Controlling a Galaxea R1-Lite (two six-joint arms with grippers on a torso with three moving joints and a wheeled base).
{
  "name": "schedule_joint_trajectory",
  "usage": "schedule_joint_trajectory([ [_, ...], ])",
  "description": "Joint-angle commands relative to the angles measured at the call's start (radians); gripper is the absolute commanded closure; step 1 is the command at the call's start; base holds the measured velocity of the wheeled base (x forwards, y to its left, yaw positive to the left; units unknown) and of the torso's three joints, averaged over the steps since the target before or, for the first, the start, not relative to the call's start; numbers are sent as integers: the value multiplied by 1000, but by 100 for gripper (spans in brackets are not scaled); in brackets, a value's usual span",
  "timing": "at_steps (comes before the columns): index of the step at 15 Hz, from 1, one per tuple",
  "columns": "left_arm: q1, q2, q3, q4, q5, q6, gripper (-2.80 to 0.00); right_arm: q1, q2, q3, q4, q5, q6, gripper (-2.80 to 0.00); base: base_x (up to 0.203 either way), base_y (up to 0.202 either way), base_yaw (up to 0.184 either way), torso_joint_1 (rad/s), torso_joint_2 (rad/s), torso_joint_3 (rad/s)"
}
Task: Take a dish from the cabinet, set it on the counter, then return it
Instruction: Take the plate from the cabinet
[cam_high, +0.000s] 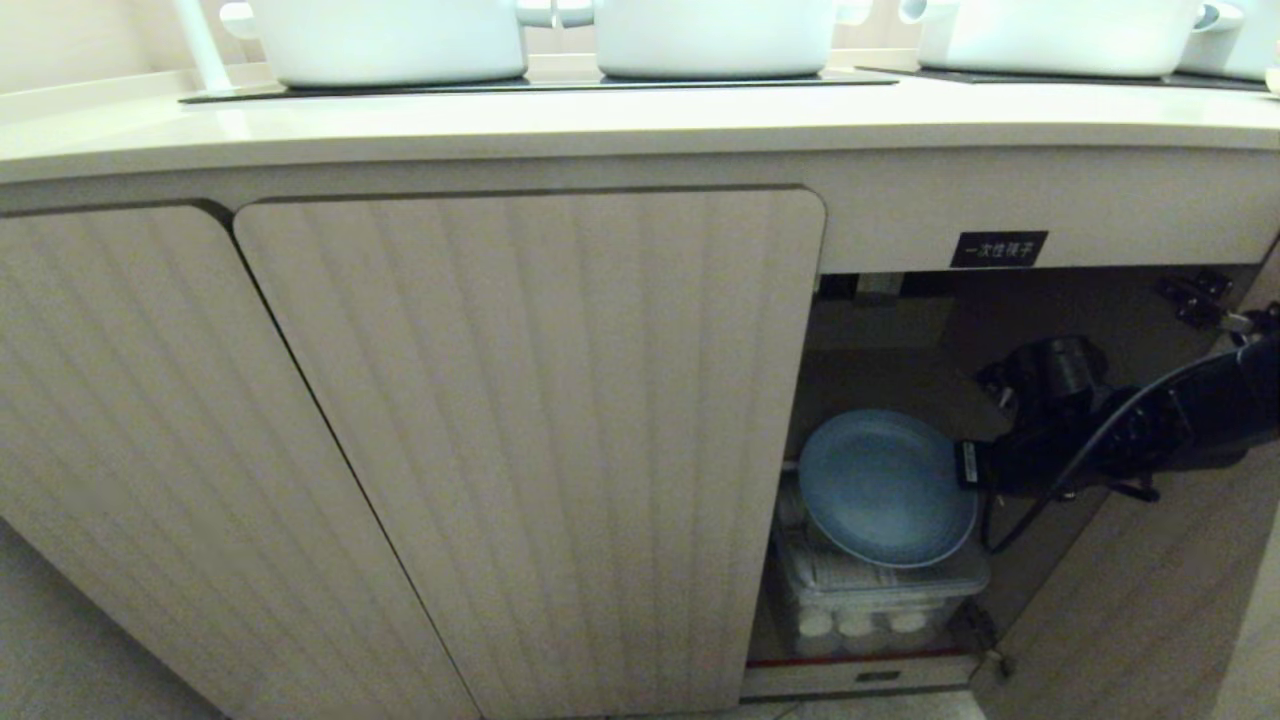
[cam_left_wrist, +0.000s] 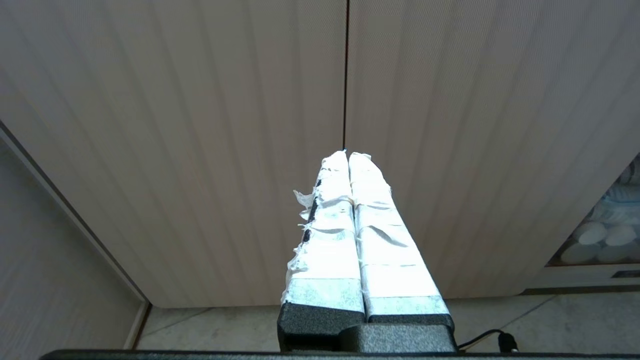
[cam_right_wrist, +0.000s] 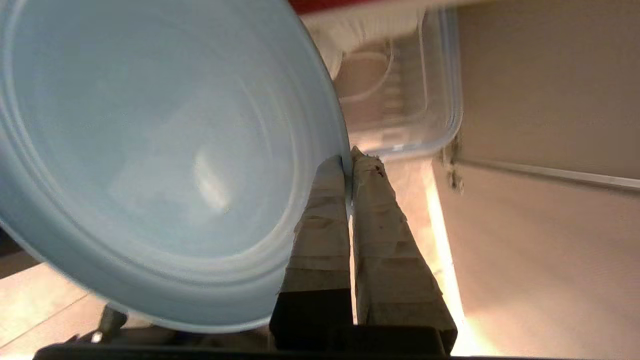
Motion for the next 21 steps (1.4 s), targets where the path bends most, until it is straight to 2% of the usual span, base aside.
schedule_joint_trajectory([
  [1, 0, 0, 0, 0, 1, 0, 0, 1, 2, -2, 8, 0, 19, 0, 0, 0, 0, 0, 0, 0],
  [9, 0, 0, 0, 0, 0, 0, 0, 4, 0, 0, 42, 4, 91, 0, 0, 0, 0, 0, 0, 0],
  [16, 0, 0, 0, 0, 0, 0, 0, 17, -5, -2, 42, 21, 187, 0, 0, 0, 0, 0, 0, 0],
  [21, 0, 0, 0, 0, 2, 0, 0, 17, -14, 0, 77, 33, 208, 0, 0, 0, 0, 0, 0, 0],
])
